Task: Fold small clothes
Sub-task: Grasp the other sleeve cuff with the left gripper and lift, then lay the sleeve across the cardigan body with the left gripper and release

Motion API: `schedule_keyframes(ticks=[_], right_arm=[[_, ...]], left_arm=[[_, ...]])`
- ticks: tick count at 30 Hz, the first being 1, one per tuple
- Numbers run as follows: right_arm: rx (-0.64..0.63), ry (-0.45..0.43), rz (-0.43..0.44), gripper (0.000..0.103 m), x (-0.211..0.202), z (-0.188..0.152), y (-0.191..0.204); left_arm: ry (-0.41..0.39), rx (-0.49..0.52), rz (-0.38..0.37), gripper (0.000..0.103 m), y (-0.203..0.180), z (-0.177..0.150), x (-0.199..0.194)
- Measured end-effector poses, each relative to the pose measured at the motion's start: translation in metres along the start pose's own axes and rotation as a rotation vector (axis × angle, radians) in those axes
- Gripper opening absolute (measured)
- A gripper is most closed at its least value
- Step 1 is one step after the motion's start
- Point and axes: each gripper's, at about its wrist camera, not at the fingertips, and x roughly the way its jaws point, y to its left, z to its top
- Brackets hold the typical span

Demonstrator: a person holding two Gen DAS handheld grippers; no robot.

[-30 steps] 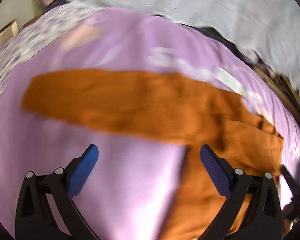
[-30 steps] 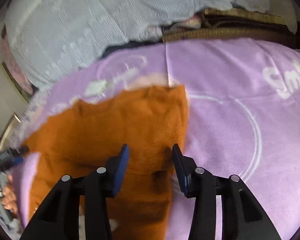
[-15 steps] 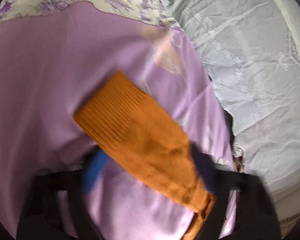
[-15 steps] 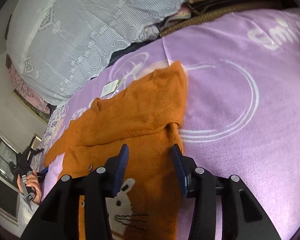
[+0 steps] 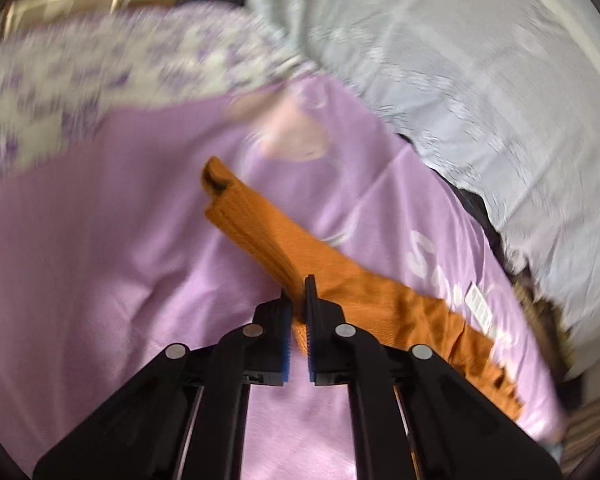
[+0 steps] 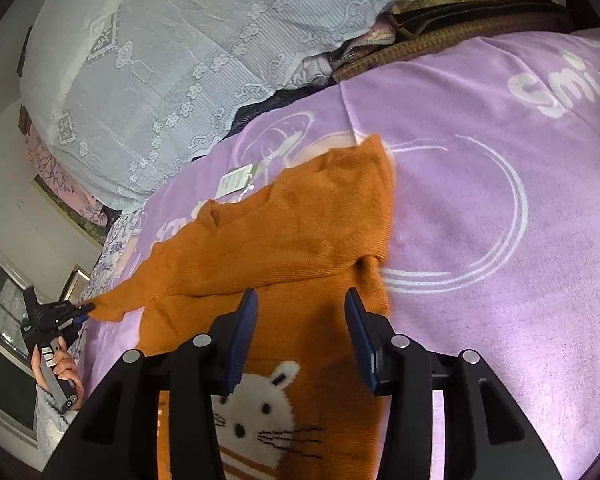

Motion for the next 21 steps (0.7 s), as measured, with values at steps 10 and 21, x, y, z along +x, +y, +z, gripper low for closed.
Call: schedule_keyframes(ticks=[10, 21], right_arm=[[0.005, 0.059, 0.152, 0.046, 0.015, 0.036, 0.059], [0.012, 0.103, 0.366, 0.059, 0.021, 0.041, 0.099]], left_arm=[[-0.013, 0.273, -0.016, 0.005, -0.092, -0.033, -0.022], [-0.001, 0.542, -0.132, 0.005, -0.182, -0.106, -0.035]])
